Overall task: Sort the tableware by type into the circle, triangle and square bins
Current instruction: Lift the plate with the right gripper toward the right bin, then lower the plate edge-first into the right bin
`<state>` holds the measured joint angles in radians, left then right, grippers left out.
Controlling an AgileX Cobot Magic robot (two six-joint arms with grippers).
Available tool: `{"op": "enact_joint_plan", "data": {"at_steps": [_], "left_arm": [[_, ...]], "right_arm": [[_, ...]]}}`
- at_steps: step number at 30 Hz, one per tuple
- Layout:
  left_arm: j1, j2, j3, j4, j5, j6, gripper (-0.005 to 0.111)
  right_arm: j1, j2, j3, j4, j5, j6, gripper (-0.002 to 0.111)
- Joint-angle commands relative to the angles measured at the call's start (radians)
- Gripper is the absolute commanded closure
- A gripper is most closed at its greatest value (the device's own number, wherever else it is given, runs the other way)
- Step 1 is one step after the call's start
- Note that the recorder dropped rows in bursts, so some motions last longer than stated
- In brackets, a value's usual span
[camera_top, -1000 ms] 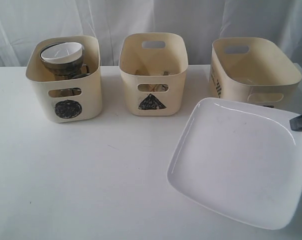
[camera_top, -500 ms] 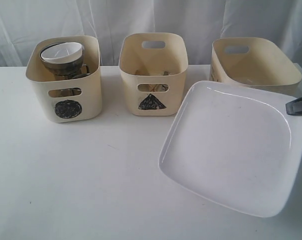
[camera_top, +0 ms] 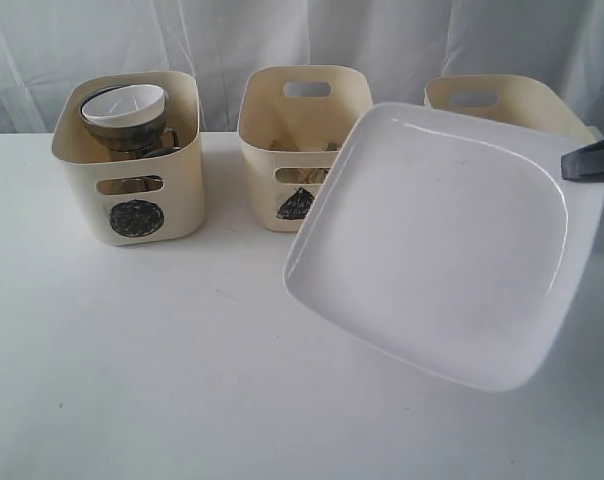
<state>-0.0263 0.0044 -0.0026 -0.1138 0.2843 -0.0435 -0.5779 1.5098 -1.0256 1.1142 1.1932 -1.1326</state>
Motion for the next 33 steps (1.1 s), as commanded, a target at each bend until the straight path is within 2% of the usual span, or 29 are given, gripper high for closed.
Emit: {"op": "enact_joint_plan", "data": {"at_steps": [1,15,26,33], "left_arm": [[-0.006,-0.004,0.003,-0.004,0.000,-0.003,0.107],[-0.006,-0.004,0.003,-0.004,0.000,-0.003,0.107],[-0.006,-0.004,0.003,-0.004,0.000,-0.003,0.107],[-0.006,-0.004,0.003,-0.004,0.000,-0.003,0.107]], "right_arm": [[0.000,-0.016,-0.002,0.180,0.028,0.018,0.108],[-0.002,0.026,-0.202,0.265,0.026,0.073,0.108],[-0.011,0.176,-0.325,0.355,-0.083,0.090,0.108],[-0.037,0.227,-0.407,0.362,-0.265,0.097,0.108]]}}
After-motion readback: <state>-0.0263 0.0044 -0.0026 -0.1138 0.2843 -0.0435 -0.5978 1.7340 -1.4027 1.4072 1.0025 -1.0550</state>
